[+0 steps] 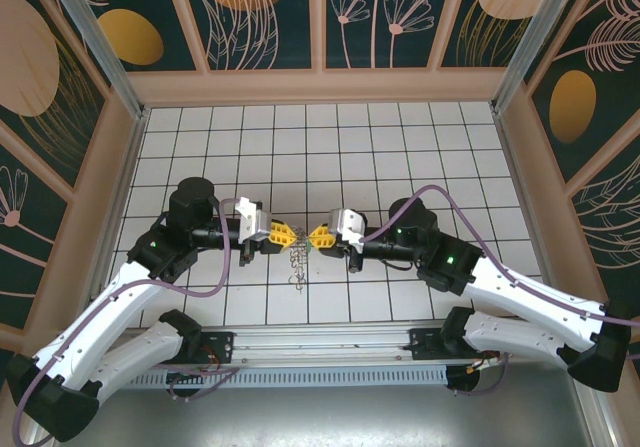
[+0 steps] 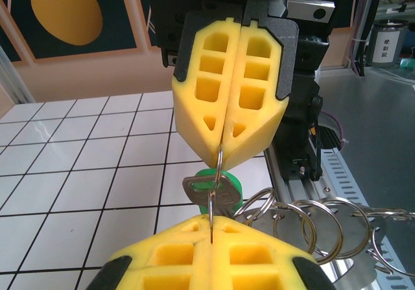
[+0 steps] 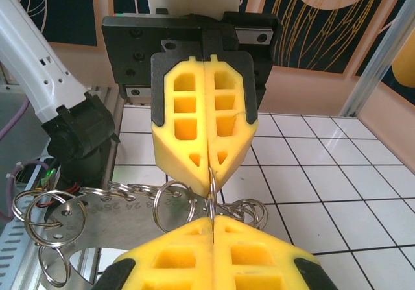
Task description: Put the keys on the keyring
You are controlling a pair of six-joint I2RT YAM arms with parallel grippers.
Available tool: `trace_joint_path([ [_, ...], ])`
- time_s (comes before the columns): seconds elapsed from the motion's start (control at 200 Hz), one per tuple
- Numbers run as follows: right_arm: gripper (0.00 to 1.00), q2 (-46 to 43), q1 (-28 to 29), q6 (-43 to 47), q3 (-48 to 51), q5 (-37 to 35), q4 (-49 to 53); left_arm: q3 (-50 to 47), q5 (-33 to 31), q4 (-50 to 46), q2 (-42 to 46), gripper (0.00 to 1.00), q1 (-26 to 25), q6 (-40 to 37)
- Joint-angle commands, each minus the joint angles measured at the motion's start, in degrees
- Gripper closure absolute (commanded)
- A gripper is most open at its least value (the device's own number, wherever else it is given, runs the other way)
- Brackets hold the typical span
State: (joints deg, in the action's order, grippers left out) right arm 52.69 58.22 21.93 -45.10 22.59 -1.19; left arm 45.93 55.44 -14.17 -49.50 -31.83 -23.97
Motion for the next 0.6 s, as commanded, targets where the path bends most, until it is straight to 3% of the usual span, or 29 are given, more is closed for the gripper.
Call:
trace_joint_path([
  [0.0,1.0,0.29,-0.3,-0.49,0.31,0.38,-2.59,0.46,0.97,0.42,0.31,1.0,-0.04,-1.1],
  [0.596,1.0,-0.41,-0.42,-0.67,0.29,-0.66,-2.74,0.45,0.81,0.46,0.43,1.0,-0.07,-1.06],
])
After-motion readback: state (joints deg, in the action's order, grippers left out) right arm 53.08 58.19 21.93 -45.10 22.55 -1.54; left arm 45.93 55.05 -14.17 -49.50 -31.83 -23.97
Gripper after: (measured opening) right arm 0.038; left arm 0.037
